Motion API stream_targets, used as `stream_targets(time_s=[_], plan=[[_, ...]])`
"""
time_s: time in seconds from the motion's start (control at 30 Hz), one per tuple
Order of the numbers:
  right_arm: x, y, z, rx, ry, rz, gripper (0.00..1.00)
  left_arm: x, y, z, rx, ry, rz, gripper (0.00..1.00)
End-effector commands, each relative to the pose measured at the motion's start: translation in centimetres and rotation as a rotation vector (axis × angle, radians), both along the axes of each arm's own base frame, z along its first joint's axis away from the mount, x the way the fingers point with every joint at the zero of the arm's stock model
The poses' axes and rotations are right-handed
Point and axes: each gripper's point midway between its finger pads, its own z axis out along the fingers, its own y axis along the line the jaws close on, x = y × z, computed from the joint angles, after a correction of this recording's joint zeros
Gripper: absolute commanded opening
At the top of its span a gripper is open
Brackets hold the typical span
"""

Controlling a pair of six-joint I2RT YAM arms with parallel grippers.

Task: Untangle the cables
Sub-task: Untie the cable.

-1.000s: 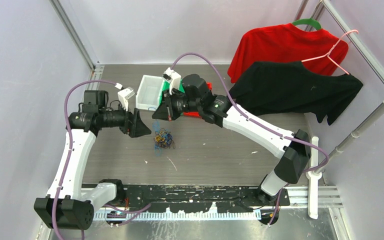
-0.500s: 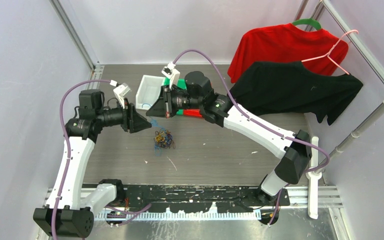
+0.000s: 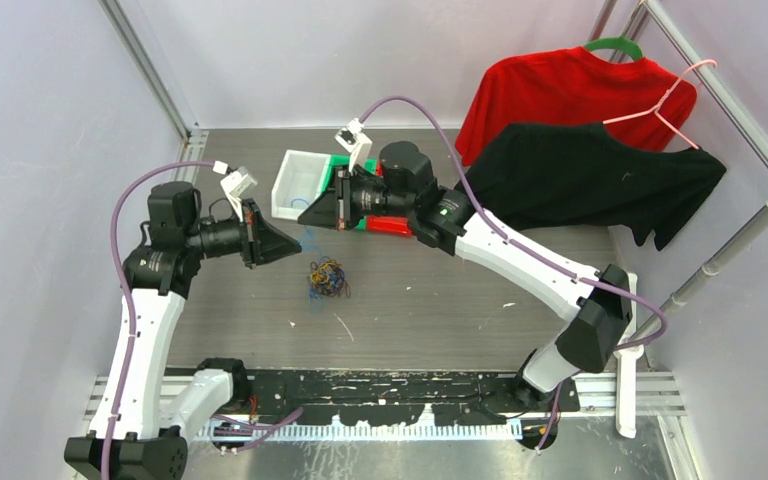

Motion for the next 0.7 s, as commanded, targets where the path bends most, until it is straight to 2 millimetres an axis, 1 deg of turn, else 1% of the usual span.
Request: stream_targets(time_s=[0.0, 0.03, 0.07, 0.1, 0.13, 0.17, 0.2, 0.23, 0.27, 0.33, 0.43, 0.47, 0.5, 0.67], plan=[[0.4, -1.6, 1.7, 0.041, -0.030, -0.058, 0.06, -0.6, -0.2, 1.4, -0.011, -0.072, -0.015, 0.00], [0.4, -1.6, 1.2, 0.029, -0.027, -0.059, 0.11, -0.6, -0.2, 1.5, -0.012, -0.074, -0.015, 0.00], [0.3, -1.7, 0.8, 0.019, -0.026, -0.056, 0.22, -0.7, -0.1, 1.6, -0.012, -0.077, -0.014, 0.00], [0.3, -1.9, 0.3, 0.007, -0.021, -0.060, 0.41, -0.7, -0.1, 1.8, -0.013, -0.078, -0.013, 0.00], [0.4, -2.1, -0.3, -0.008, -0.015, -0.067, 0.55, -0.7, -0.2, 1.9, -0.014, -0.078, -0.012, 0.00], [0.3, -2.4, -0.5, -0.014, -0.019, -0.072, 0.63, -0.7, -0.2, 2.0, -0.016, -0.080, -0.012, 0.00], [0.3, -2.6, -0.8, -0.019, -0.021, -0.080, 0.68, -0.7, -0.2, 2.2, -0.017, -0.081, -0.011, 0.00], [0.3, -3.0, -1.1, -0.021, -0.026, -0.083, 0.72, -0.7, -0.2, 2.4, -0.020, -0.085, -0.012, 0.00], [0.3, -3.3, -1.3, -0.022, -0.032, -0.087, 0.74, -0.7, -0.2, 2.6, -0.021, -0.089, -0.011, 0.00], [0.1, -3.9, -1.6, -0.018, -0.038, -0.090, 0.75, -0.7, -0.2, 3.1, -0.022, -0.100, -0.009, 0.00], [-0.8, -4.5, -2.1, 0.004, -0.062, -0.061, 0.76, -0.7, -0.1, 3.8, -0.023, -0.112, -0.001, 0.00], [-1.1, -4.4, -2.2, 0.023, -0.072, -0.047, 0.76, -0.7, -0.2, 4.0, -0.028, -0.110, 0.000, 0.00], [-1.3, -4.4, -1.9, 0.055, -0.091, -0.041, 0.76, -0.7, -0.2, 4.2, -0.034, -0.107, -0.001, 0.00], [-1.1, -3.3, -1.3, 0.108, -0.112, -0.033, 0.75, -0.7, -0.3, 4.5, -0.052, -0.089, 0.004, 0.00]])
